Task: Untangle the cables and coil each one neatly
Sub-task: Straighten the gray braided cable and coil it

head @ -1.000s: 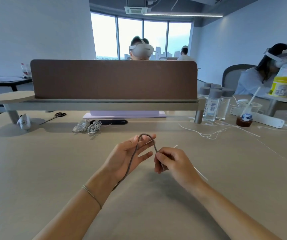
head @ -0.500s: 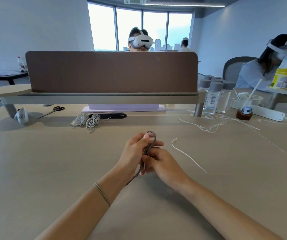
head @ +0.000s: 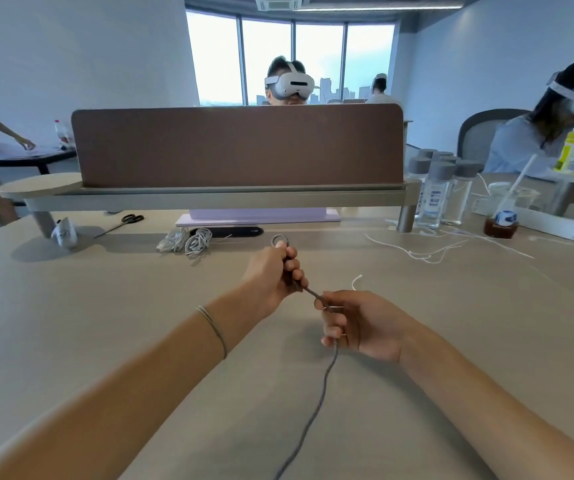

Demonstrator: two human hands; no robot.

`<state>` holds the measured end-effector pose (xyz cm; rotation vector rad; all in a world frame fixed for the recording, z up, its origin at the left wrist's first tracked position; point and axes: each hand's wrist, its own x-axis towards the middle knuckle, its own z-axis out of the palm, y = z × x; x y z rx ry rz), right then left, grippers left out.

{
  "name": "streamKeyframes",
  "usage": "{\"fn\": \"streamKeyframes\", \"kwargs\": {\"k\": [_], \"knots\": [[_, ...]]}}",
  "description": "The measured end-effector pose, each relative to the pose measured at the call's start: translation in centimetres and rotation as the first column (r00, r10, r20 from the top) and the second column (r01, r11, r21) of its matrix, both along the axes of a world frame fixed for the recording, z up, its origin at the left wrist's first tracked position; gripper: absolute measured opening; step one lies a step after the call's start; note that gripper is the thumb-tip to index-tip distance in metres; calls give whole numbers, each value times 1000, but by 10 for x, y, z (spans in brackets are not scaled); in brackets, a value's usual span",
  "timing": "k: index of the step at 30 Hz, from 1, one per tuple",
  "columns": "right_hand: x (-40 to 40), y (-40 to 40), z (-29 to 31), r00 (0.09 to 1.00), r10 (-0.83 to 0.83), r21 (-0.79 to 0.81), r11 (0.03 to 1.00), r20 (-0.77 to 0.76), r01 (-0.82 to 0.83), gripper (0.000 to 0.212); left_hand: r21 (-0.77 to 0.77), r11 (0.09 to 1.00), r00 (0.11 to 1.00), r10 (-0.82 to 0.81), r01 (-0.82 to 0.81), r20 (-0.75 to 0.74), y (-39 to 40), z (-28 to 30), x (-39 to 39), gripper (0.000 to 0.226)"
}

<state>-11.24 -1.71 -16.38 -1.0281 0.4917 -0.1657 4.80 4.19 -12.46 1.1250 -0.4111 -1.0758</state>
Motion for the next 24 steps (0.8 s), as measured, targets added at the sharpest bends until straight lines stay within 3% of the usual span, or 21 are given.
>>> {"fn": "streamKeyframes", "kwargs": {"k": [4,8,12,14,16,18,20,24], "knots": [[-13,-10,10,962,165,-73,980,-218,-185,33,42,999,1000,-19,18,17,1,-12,-6,41],[-19,-15,12,952,160,-126,972,-263,-198,27,44,995,995,94,-94,17,2,-26,-7,41],[-27,-25,12,959,185,-99,973,-214,-209,19,66,956,924,258,-287,281,4,-40,4,41],[-31,-31,12,947,132,-217,955,-292,-200,21,65,949,912,276,-309,304,7,-40,15,40],[-31,-32,11,913,-30,-494,848,-406,-191,21,109,965,914,185,-239,361,12,-43,19,38],[-24,-28,7,927,-148,-661,739,-345,-128,21,196,970,860,22,-141,510,15,-53,11,39],[-17,-21,1,965,-172,-676,737,-198,-8,23,239,969,812,-92,-60,576,20,-61,3,38],[-8,-15,-2,967,-255,-652,735,-10,187,28,180,978,838,-188,109,512,26,-53,3,32]]}}
